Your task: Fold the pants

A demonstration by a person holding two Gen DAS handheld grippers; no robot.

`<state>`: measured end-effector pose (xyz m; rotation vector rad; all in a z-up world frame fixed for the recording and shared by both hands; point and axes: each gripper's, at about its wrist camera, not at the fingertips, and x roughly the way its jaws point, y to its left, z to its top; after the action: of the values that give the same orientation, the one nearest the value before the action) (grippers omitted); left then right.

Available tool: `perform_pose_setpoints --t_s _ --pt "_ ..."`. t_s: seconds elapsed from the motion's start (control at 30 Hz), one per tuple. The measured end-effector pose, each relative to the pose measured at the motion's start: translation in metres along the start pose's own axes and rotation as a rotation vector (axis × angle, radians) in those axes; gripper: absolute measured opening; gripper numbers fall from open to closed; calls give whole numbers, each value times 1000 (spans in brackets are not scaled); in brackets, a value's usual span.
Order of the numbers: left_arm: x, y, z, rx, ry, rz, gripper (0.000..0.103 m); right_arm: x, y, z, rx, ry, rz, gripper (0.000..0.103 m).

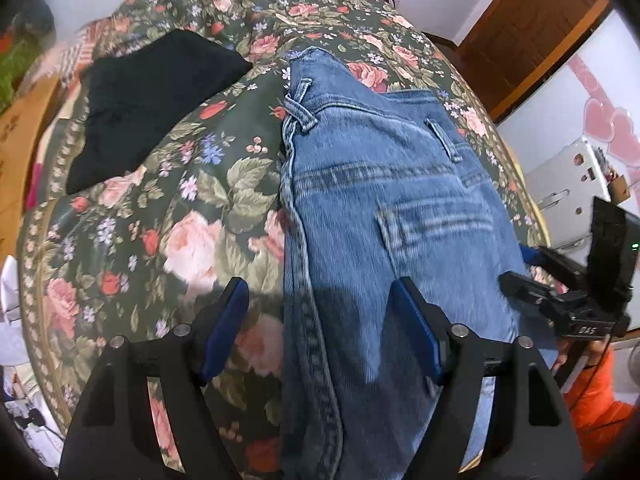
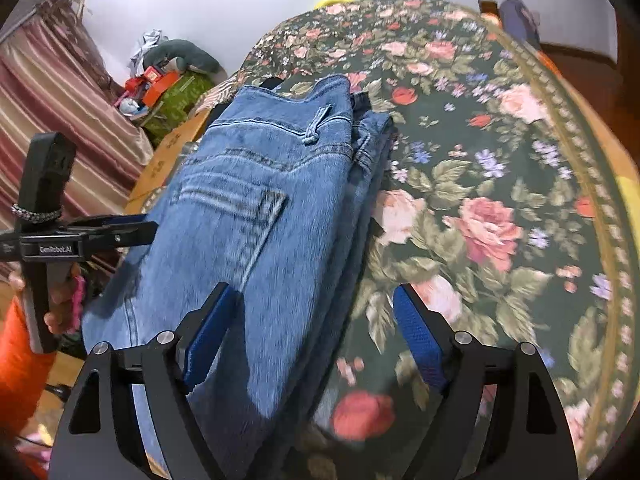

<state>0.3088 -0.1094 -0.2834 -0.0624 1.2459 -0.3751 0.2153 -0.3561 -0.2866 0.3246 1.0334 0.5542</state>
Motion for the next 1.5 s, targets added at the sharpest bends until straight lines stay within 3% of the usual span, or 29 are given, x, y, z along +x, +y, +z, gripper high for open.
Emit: perform_pose_setpoints --t_s 0.1,0.27,0.5,0.57,0.67,0.73,0.8,0.97,1.2,1.5 --pt "6 5 9 -24 9 -58 74 11 -3 6 32 23 60 80" --pt "21 2 17 -20 38 -147 75 21 3 15 -8 35 79 84" --pt "41 -3 34 -4 83 -160 86 33 7 26 -40 50 97 85" --pt "43 -7 37 8 84 -148 86 35 8 30 -48 54 95 85" --pt "41 -11 36 27 71 -140 77 37 10 34 -55 61 93 80" --pt "33 -14 34 43 42 -125 64 33 13 35 -70 62 81 73" --pt "27 -17 32 64 22 -102 59 27 12 34 -73 54 71 55" --pt "9 -30 22 102 -11 -66 48 11 16 33 -74 41 79 35" --pt "-33 -39 5 104 -115 -23 41 -16 42 28 -116 -25 93 27" --pt "-109 -39 1 138 -309 25 40 -55 93 54 -223 -149 92 26"
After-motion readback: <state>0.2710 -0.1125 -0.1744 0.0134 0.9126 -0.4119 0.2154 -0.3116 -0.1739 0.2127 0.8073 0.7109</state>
